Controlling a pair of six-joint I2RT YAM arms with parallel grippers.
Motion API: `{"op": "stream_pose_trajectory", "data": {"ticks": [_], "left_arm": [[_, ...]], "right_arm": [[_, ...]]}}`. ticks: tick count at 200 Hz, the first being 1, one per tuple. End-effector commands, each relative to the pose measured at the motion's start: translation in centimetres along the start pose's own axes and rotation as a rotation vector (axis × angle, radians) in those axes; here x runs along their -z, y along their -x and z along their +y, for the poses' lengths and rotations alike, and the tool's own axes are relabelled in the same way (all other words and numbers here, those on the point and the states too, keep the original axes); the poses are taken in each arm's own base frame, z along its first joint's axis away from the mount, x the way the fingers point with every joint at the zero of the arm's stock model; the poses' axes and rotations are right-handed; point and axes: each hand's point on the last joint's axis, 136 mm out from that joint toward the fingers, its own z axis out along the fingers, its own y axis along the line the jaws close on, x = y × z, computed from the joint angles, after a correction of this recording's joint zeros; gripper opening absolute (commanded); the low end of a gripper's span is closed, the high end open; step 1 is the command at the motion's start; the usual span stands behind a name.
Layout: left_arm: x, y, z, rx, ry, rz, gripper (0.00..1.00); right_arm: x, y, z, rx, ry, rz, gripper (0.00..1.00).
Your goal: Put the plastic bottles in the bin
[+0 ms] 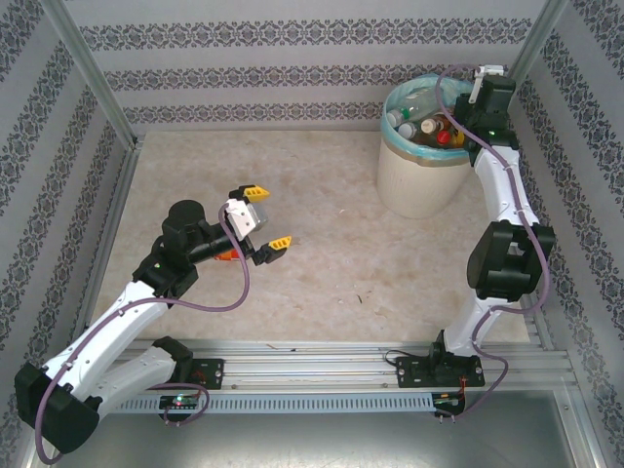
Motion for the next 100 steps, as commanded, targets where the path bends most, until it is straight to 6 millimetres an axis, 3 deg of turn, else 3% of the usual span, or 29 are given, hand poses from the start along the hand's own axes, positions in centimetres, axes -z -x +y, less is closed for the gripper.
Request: {"op": "stream_pose_trajectory", "data": {"ticks": [1, 24, 70, 100], "left_arm": [[0.2, 1.0, -0.2, -0.041, -0.002, -0.046, 1.00], [0.3, 1.2, -0.2, -0.044, 0.002, -0.050, 1.00], [0.3, 1.4, -0.2, -0.045, 0.001, -0.060, 1.00], [0.4, 1.5, -0.3, -0.044, -0.002, -0.066, 1.00]], "right_arm": [[-0.6, -18.8, 0.5, 0.039, 0.028, 0.617, 0.22], [0.9, -15.0, 0.7, 0.023, 0.032, 0.532, 0.32], [6.2, -4.1, 1.8, -0.023, 0.080, 0.257, 0.59], [9.1, 0.7, 3.0, -0.064, 0.174, 0.143, 0.67]]}}
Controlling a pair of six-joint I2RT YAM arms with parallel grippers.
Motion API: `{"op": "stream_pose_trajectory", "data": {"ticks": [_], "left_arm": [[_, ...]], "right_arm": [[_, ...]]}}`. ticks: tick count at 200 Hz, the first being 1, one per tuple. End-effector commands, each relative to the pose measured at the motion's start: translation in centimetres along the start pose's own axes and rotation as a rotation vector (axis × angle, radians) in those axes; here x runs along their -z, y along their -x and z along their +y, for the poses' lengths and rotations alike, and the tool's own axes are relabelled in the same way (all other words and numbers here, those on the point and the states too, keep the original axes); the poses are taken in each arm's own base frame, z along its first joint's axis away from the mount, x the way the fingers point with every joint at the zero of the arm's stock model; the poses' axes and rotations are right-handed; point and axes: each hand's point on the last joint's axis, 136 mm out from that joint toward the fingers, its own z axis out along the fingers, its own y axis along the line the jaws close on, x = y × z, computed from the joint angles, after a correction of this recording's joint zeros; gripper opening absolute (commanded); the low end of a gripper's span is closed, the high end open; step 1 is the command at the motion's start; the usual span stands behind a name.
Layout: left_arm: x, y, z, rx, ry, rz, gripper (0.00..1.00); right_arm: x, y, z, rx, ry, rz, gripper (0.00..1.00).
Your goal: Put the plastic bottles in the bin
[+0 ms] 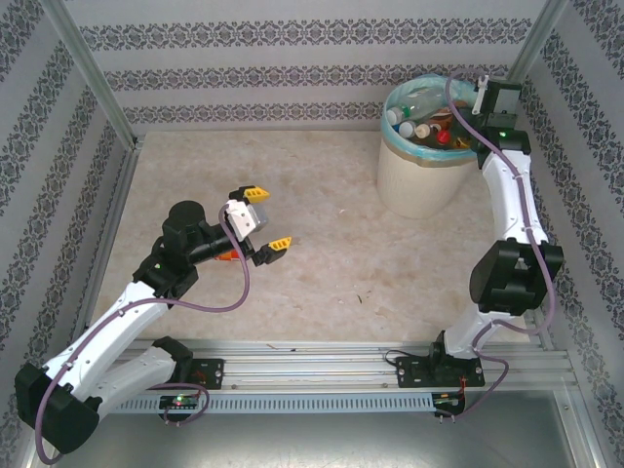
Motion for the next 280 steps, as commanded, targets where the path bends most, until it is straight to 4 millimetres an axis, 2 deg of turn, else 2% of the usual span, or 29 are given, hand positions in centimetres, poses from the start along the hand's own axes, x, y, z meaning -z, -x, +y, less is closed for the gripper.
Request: {"op": "stream_pose_trajectory", "data": {"ticks": [1, 27, 55, 74, 100, 132, 181, 198, 238, 258, 280], "left_arm": [[0.4, 1.7, -0.2, -0.045, -0.001, -0.069, 1.00], [0.5, 1.9, -0.3, -0.046, 0.000, -0.073, 1.00], [0.7, 1.9, -0.3, -0.052, 0.006, -0.074, 1.00], [0.8, 1.8, -0.1, -0.054, 0.021, -0.067, 1.00], [1.0, 1.7, 0.4, -0.062, 0.052, -0.047, 1.00], [1.3, 1.8, 0.6, -0.072, 0.065, -0.046, 1.00], [1.1, 1.8, 0.4, -0.062, 0.053, -0.049, 1.00], [1.2, 1.7, 0.5, -0.058, 0.058, -0.041, 1.00], [1.2, 1.5, 1.0, -0.064, 0.081, -0.016, 1.00], [1.3, 1.5, 1.8, -0.049, 0.120, 0.011, 1.00], [1.9, 1.8, 4.0, -0.008, 0.232, 0.052, 1.00]], "right_arm": [[3.5, 1.6, 2.6, -0.027, 0.125, -0.018, 0.67], [5.0, 3.4, 2.9, -0.041, 0.152, -0.061, 0.68], [5.5, 3.6, 3.1, -0.048, 0.163, -0.066, 0.56], [5.0, 2.5, 3.4, -0.062, 0.176, -0.031, 0.49], [5.3, 1.1, 3.8, -0.093, 0.208, 0.001, 0.39], [4.3, -1.9, 2.0, -0.144, 0.172, 0.077, 0.29], [2.5, -5.5, 0.5, -0.123, 0.121, 0.193, 0.24], [2.4, -6.0, 0.3, -0.123, 0.111, 0.218, 0.24], [2.6, -5.7, 0.1, -0.093, 0.099, 0.246, 0.25], [3.5, -4.2, 0.5, -0.106, 0.122, 0.218, 0.41], [6.5, -0.6, 1.4, -0.112, 0.150, 0.094, 0.55]]}}
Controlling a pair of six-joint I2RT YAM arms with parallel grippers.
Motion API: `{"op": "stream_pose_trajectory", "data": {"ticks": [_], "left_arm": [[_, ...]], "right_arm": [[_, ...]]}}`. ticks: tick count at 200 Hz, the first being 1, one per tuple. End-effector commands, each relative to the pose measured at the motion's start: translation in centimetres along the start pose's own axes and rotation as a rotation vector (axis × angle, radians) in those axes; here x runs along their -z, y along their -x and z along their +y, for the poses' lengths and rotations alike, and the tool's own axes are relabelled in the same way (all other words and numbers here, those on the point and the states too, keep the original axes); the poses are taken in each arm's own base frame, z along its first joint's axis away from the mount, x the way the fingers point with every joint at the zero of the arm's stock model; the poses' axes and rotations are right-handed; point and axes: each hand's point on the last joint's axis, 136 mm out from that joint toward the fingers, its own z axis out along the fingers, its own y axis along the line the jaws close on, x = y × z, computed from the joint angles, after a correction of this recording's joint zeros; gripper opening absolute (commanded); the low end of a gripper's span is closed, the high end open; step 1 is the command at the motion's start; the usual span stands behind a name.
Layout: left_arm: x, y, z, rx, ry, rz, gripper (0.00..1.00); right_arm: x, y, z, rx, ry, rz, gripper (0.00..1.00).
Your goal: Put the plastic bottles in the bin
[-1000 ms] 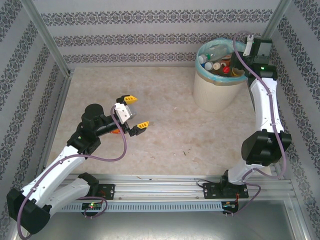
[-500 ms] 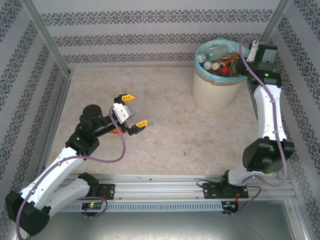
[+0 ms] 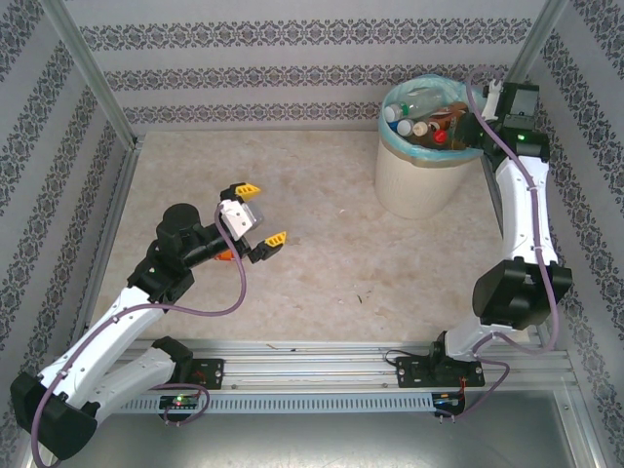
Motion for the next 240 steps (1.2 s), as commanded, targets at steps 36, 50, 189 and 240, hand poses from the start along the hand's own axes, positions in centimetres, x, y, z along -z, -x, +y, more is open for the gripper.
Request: {"op": "stream_pose_trajectory", "data": {"ticks": [36, 50, 189, 240], "left_arm": [[1.2, 0.2, 6.3, 0.116, 0.307, 0.183, 1.00], [1.5, -0.7, 7.6, 0.176, 0.378, 0.238, 1.00], [3.0, -18.9, 10.0, 1.552, 0.619, 0.549, 0.96], [4.2, -24.1, 7.8, 1.778, 0.808, 0.697, 1.00]], "right_arm": [[8.8, 5.3, 3.8, 0.026, 0.065, -0.229, 0.67], [10.8, 6.2, 4.8, 0.039, 0.087, -0.284, 0.68], [15.3, 0.6, 13.9, 0.140, 0.316, -0.397, 0.70], [14.5, -1.0, 13.8, 0.146, 0.319, -0.382, 0.70]]}}
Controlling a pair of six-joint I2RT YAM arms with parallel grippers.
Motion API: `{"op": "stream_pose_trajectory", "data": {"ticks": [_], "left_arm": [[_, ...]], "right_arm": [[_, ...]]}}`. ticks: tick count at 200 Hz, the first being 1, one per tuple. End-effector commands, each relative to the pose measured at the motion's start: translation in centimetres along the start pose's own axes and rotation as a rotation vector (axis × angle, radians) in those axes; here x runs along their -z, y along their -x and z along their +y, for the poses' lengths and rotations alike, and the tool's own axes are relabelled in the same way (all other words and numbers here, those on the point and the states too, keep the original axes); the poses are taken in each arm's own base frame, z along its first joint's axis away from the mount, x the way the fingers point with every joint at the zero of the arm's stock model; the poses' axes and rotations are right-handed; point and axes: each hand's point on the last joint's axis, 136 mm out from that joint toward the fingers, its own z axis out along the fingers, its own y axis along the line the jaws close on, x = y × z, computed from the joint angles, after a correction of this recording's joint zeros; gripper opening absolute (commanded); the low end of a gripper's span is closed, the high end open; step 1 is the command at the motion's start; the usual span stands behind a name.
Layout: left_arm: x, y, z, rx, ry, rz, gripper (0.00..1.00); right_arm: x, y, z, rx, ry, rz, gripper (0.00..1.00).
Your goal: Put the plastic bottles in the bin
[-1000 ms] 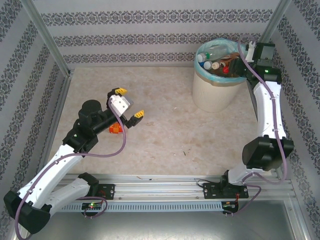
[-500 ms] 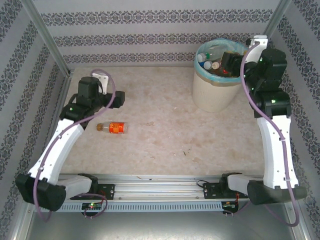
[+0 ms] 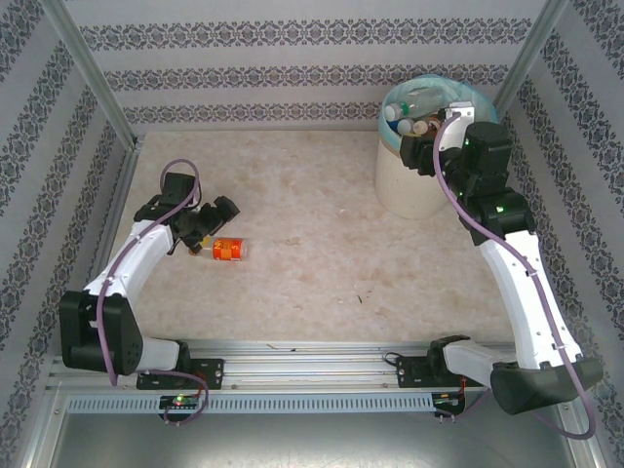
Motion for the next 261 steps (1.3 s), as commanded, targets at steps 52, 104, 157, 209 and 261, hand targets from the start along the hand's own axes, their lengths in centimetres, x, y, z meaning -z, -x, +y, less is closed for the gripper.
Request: {"op": "stream_pose_trajectory", "data": {"ticks": [52, 104, 157, 209, 261], "left_arm": [[-2.3, 0.1, 3.0, 0.272, 0.125, -0.002, 1.00], [-4.2, -0.9, 4.3, 0.332, 0.160, 0.036, 1.00], [-7.0, -1.7, 4.8, 0.283, 0.175, 0.086, 0.99], [-8.8, -2.4, 1.4, 0.088, 0.111, 0.102, 0.67], [-9.8, -3.4, 2.3, 0.026, 0.142, 0.121, 0.59]], "right_arm": [[0.7, 1.3, 0.5, -0.005, 0.010, -0.078, 0.70], [0.7, 1.1, 0.3, -0.003, -0.002, -0.078, 0.70], [0.3, 0.5, 0.4, -0.010, 0.001, -0.068, 0.70], [1.1, 1.3, 0.2, 0.007, -0.013, -0.108, 0.70], [1.1, 1.0, 0.6, -0.002, -0.002, -0.099, 0.70]]}}
